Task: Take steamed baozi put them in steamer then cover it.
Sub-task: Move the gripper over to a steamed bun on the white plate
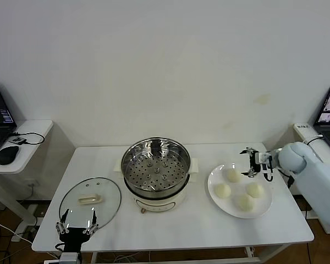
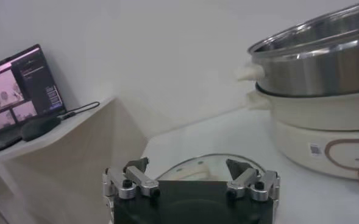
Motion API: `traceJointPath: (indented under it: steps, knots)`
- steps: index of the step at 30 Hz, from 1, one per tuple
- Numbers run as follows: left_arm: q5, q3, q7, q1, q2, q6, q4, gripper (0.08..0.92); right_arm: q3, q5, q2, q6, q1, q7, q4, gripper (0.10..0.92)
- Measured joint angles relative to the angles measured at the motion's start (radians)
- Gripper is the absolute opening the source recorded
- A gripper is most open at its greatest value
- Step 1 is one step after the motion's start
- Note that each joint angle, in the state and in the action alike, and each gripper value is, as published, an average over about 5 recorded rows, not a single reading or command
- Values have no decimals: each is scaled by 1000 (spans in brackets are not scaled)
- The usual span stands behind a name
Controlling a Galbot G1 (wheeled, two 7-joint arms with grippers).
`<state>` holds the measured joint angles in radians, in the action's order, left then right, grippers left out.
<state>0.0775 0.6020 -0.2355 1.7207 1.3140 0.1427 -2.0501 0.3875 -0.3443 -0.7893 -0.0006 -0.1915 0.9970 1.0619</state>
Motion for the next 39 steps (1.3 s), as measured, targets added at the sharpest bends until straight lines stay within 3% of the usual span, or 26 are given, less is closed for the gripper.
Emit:
traceJointPath:
  steps: [21, 39]
  knots:
    - [6, 21, -8, -2, -4, -3, 19, 823, 112, -87, -176, 9, 84, 20, -242, 810]
    - [8, 22, -15, 1, -1, -8, 17, 823, 128, -98, -193, 8, 102, 30, -266, 616]
